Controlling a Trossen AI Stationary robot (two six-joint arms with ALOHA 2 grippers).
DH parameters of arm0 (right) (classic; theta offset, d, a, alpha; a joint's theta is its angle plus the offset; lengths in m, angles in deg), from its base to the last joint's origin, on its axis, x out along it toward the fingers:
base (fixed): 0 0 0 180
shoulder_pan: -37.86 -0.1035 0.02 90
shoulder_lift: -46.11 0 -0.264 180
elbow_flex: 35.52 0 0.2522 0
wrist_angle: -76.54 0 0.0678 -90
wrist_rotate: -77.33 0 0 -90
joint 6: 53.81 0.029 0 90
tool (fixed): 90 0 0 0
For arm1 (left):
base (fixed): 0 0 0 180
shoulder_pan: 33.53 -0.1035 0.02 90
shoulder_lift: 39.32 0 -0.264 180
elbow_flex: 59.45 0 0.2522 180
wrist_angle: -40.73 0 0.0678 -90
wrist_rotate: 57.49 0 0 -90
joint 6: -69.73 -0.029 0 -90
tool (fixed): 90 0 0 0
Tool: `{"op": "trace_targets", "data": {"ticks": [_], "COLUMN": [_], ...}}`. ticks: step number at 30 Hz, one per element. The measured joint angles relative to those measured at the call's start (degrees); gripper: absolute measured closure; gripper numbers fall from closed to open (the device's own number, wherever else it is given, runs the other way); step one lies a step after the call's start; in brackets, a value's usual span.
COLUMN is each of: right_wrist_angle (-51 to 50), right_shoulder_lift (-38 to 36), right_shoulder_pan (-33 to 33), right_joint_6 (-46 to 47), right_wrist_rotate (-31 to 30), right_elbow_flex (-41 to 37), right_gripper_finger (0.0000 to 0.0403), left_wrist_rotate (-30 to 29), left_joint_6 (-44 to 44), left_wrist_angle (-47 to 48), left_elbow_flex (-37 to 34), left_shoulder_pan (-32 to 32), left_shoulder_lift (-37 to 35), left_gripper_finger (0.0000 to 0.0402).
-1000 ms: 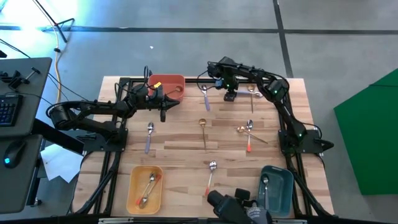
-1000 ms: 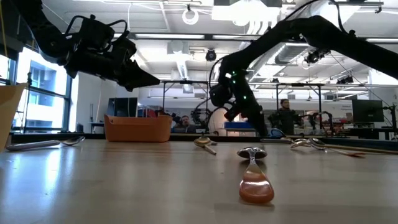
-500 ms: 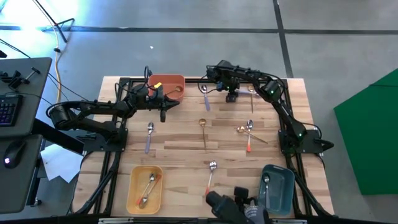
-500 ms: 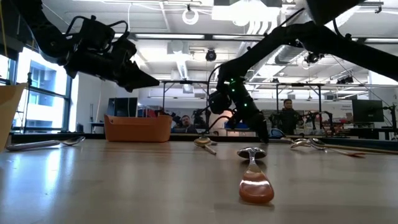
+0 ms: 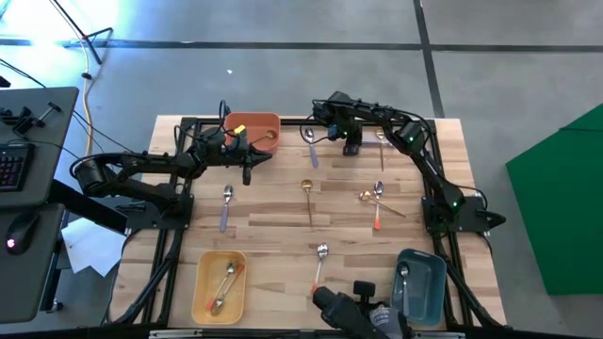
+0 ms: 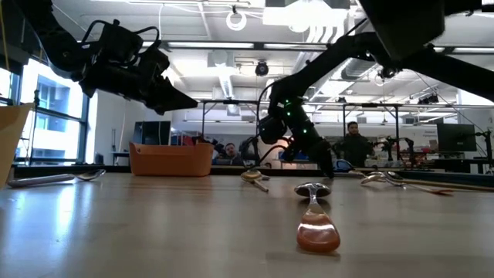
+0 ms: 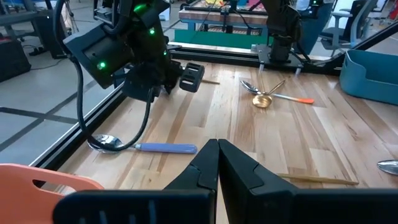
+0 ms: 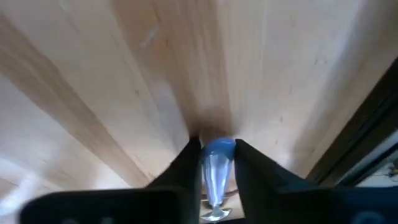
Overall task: Sort silverware by color (type)
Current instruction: Put the top right purple spoon into the green bin
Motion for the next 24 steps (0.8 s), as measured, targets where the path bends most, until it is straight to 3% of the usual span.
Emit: {"op": "trace_targets", "data": {"ticks": [3, 12, 18, 24], "right_wrist_angle": [0.70, -3.49, -3.83, -2.96], "right_shoulder_lift": [0.22, 0.44, 0.42, -4.13], "right_shoulder_pan": [-0.28, -2.12, -4.83, -8.61], "right_joint_6": [-0.65, 2.42, 4.30, 7.05], "right_wrist_rotate": [-2.85, 0.30, 8.75, 16.62], "right_elbow_flex": [1.20, 9.72, 17.81, 16.79], "right_gripper_finger": [0.0389, 0.0398, 0.0398, 0.0398], "left_wrist_rotate": [0.00, -0.02, -0.02, -0.02], "left_joint_6": [0.02, -0.37, -0.39, -0.33], "left_wrist_angle": [0.04, 1.17, 1.20, 0.67], "left_elbow_flex": [0.00, 0.00, 0.00, -0.68], "left_shoulder_pan": [0.02, 0.00, 0.00, 0.04], "left_shoulder_lift": [0.00, 0.00, 0.00, 0.00], "left_gripper_finger": [0.0401, 0.0401, 0.0401, 0.0401]}}
